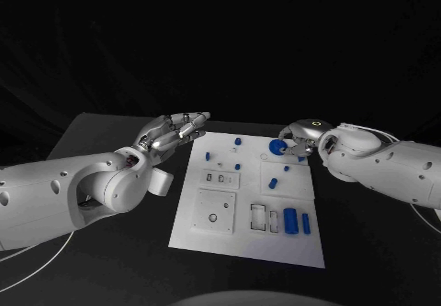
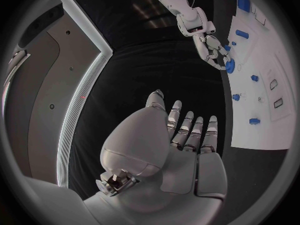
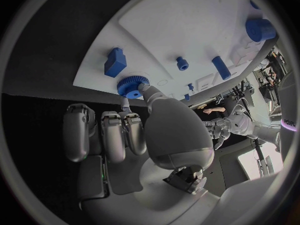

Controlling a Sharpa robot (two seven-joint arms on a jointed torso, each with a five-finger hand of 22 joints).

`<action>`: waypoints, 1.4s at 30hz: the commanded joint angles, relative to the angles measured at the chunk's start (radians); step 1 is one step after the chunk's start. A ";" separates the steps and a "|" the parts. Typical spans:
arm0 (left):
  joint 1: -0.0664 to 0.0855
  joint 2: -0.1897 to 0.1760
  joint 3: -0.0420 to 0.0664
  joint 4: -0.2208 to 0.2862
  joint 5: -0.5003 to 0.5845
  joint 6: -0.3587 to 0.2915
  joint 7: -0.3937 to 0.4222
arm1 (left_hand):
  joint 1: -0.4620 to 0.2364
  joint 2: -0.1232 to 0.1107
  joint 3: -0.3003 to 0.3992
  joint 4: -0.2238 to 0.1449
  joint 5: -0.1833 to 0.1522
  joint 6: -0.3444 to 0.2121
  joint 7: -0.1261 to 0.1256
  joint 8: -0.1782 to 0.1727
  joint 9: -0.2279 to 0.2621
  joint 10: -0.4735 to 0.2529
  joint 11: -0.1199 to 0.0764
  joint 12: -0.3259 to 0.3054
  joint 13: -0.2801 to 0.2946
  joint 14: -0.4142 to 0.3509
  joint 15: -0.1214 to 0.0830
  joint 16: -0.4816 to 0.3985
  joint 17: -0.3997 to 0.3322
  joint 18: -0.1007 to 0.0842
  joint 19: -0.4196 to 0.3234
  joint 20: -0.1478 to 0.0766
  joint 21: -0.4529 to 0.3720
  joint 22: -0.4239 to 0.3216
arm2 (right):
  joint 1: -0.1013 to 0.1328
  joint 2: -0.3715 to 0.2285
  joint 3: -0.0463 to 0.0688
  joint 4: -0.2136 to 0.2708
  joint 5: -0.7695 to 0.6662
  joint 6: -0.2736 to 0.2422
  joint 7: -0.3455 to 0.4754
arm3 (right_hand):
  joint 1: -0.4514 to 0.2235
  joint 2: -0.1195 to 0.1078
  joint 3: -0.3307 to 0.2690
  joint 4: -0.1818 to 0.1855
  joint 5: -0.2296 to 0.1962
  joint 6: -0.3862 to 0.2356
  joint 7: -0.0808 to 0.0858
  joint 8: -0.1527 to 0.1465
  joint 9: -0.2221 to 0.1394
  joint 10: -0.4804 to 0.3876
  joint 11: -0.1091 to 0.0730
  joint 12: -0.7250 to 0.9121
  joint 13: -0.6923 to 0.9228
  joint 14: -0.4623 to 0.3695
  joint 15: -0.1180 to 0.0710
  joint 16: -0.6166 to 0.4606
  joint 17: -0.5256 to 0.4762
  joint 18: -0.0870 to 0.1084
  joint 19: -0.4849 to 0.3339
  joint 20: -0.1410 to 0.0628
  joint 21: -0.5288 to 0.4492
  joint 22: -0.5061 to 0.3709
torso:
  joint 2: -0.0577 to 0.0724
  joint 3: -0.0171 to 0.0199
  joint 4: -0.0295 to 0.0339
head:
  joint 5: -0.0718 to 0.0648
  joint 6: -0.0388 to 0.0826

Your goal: Assemble the parts on the task board

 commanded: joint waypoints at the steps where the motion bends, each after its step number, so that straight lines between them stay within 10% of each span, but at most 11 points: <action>1: 0.001 0.001 0.001 0.003 -0.006 0.020 0.003 | 0.009 -0.002 0.006 -0.002 0.005 0.002 0.018 0.006 0.000 0.007 0.002 0.003 0.001 0.006 0.000 0.002 0.001 -0.013 0.008 0.000 0.004 0.001 | -0.003 0.007 -0.001 -0.007 -0.008 0.027 0.004 | -0.005 0.001 0.003 0.005 -0.008 0.007 0.001 0.005 0.006 0.104 0.001 0.004 0.263 0.104 0.004 0.003 0.263 -0.005 0.000 0.002 -0.006 0.198 | 0.000 -0.0005 -0.0007 | 0.002 0.000; 27: -0.003 0.006 0.000 -0.010 -0.013 0.026 0.003 | 0.010 -0.004 0.006 -0.002 0.006 0.001 0.019 0.007 0.000 0.009 0.004 0.005 0.001 0.006 0.001 0.004 0.001 -0.015 0.009 0.000 0.005 0.001 | -0.015 0.008 -0.001 -0.012 -0.002 -0.008 0.043 | -0.019 -0.038 0.038 -0.015 0.211 0.104 -0.032 0.138 0.172 0.104 -0.025 0.004 0.263 0.104 -0.019 0.003 0.263 -0.006 0.007 -0.017 -0.007 0.200 | 0.000 -0.0005 0.0000 | 0.006 -0.006; 42: -0.005 0.000 0.000 -0.015 -0.013 0.026 0.001 | 0.008 -0.004 0.005 -0.001 0.006 0.001 0.020 0.008 0.000 0.010 0.005 0.008 0.001 0.006 0.002 0.005 0.001 -0.016 0.009 0.000 0.005 0.001 | 0.011 -0.037 0.000 0.085 0.009 -0.064 0.065 | -0.058 -0.060 0.059 0.025 0.293 0.127 -0.034 0.145 0.196 0.104 -0.030 0.004 0.263 0.104 -0.025 0.003 0.263 -0.008 0.016 -0.024 -0.001 0.203 | -0.001 -0.0009 -0.0027 | 0.009 -0.006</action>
